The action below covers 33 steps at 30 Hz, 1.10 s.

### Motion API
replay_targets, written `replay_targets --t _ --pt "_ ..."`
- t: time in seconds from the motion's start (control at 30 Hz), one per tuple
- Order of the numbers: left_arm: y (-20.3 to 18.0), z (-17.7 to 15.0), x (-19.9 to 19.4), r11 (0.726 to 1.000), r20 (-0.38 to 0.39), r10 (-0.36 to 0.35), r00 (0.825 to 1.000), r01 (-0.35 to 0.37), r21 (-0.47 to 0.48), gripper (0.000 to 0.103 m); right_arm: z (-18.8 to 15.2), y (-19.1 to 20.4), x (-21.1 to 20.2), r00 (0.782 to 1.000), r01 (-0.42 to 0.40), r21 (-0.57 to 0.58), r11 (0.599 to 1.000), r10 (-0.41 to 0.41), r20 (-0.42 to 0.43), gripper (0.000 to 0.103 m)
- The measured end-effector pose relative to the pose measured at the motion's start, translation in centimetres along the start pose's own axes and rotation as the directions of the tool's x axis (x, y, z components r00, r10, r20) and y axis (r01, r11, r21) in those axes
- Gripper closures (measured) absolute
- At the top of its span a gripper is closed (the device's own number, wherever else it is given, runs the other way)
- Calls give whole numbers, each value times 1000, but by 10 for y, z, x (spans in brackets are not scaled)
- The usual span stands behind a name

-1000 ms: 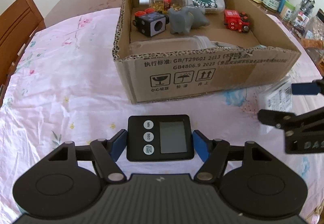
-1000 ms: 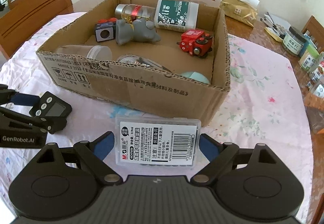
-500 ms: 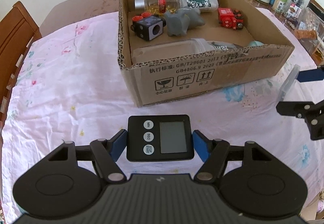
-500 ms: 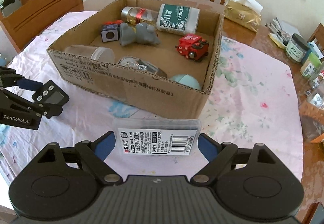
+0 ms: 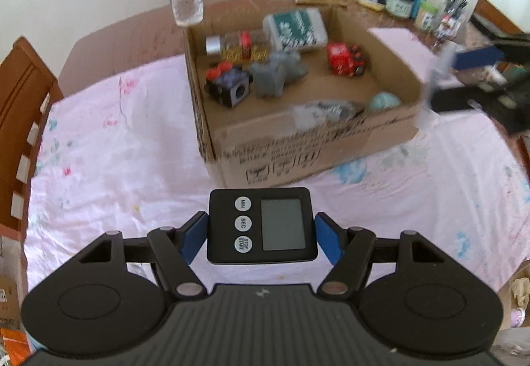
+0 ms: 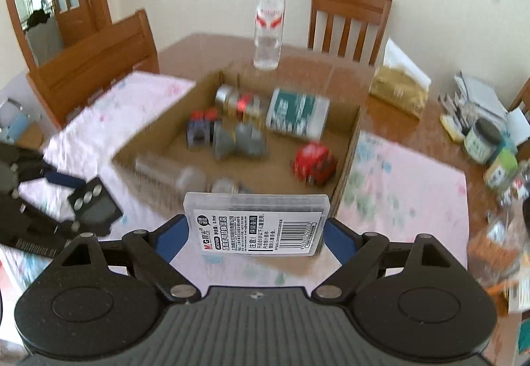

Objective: Organize rigid objects
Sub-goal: 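Carry timer and battery card into the box and open both tools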

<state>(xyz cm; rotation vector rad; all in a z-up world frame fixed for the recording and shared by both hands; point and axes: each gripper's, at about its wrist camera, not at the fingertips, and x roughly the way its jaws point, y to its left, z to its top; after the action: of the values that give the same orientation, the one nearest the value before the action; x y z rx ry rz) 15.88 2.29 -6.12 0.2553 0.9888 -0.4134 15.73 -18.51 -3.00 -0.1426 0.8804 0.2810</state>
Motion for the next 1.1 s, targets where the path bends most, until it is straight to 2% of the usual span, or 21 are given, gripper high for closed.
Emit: replay_targets --t 0.07,0.23,0.33,0.37,0.43,0.6,0.87,1.1 --pt "1 5 -8 1000 19 0 1000 0 3 34 14 -1 8 1000 -3 -6 1000 3 0 12" --pt "6 21 -21 1000 62 1 998 0 -23 34 31 -2 53 995 -21 -33 999 18 -94 12" --pt "8 29 -26 1000 87 11 996 -9 -30 34 36 -2 66 995 -38 -14 999 37 -97 11" --pt "9 32 -27 999 96 15 995 -12 -32 34 37 -2 69 995 -49 -2 999 49 -91 7" --pt "10 38 -28 999 109 21 994 -17 -37 34 39 -3 70 995 -66 32 997 68 -76 0" --pt "12 53 -24 999 133 32 991 -28 -28 34 38 -3 61 997 -60 56 997 63 -48 0" --pt "5 88 -1 1000 158 22 987 -24 10 34 23 -8 46 999 15 153 988 -9 -39 0" --pt "-3 102 29 999 131 33 991 -37 31 34 10 -14 36 998 53 206 977 -45 -41 0"
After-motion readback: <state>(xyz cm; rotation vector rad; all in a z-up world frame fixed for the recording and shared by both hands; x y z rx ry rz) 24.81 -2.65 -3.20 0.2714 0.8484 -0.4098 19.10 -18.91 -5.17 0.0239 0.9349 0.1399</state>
